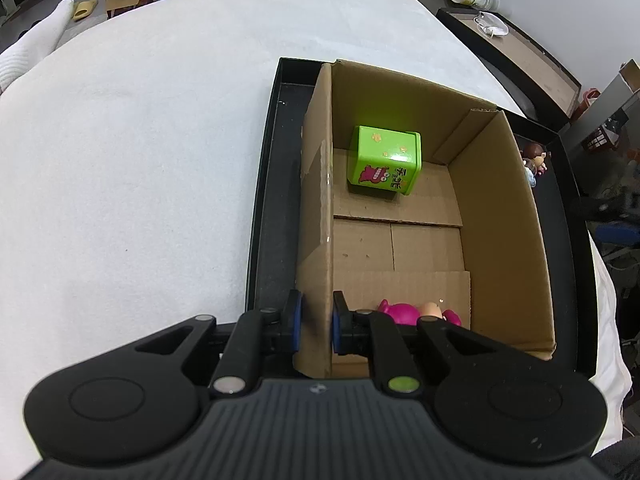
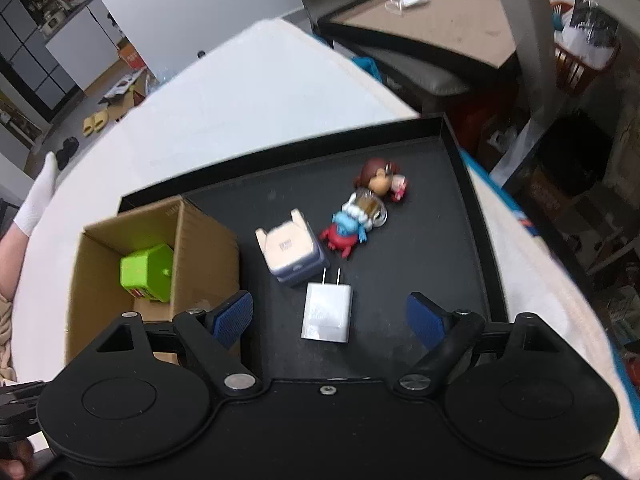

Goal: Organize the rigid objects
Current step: 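Grasp the white USB charger with the right tool, then carry the white charger into the box and release with the right tool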

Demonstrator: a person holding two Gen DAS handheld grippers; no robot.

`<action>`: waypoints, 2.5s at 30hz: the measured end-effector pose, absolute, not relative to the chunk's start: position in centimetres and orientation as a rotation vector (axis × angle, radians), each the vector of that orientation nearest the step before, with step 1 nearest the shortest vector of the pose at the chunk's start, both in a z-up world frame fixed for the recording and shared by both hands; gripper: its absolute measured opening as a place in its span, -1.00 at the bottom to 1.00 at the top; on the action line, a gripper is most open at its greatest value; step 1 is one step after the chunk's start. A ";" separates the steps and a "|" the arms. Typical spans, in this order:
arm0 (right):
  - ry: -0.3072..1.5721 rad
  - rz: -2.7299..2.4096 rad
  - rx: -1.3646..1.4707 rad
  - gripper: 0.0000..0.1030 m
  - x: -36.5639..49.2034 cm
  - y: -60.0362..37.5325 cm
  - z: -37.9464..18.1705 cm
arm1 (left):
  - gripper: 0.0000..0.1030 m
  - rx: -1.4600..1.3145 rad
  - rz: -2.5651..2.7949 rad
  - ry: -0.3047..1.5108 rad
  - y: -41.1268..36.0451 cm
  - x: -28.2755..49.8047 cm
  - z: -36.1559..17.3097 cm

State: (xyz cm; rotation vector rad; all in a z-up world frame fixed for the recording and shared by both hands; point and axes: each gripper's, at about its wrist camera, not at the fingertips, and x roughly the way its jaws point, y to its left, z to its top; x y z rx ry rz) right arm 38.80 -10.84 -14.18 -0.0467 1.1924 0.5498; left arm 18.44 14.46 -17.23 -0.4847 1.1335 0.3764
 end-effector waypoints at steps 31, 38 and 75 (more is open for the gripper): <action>1.257 0.456 -0.104 -0.29 38.2 -8.8 -16.7 | -0.74 -0.496 0.367 1.130 14.8 18.3 -17.4; 1.199 0.488 -0.115 -0.29 37.9 -7.9 -13.2 | -0.74 -0.515 0.365 1.125 14.9 18.1 -17.5; 1.108 0.645 -0.239 -0.29 34.5 2.0 -8.6 | -0.71 -0.546 0.323 1.107 15.6 17.6 -17.4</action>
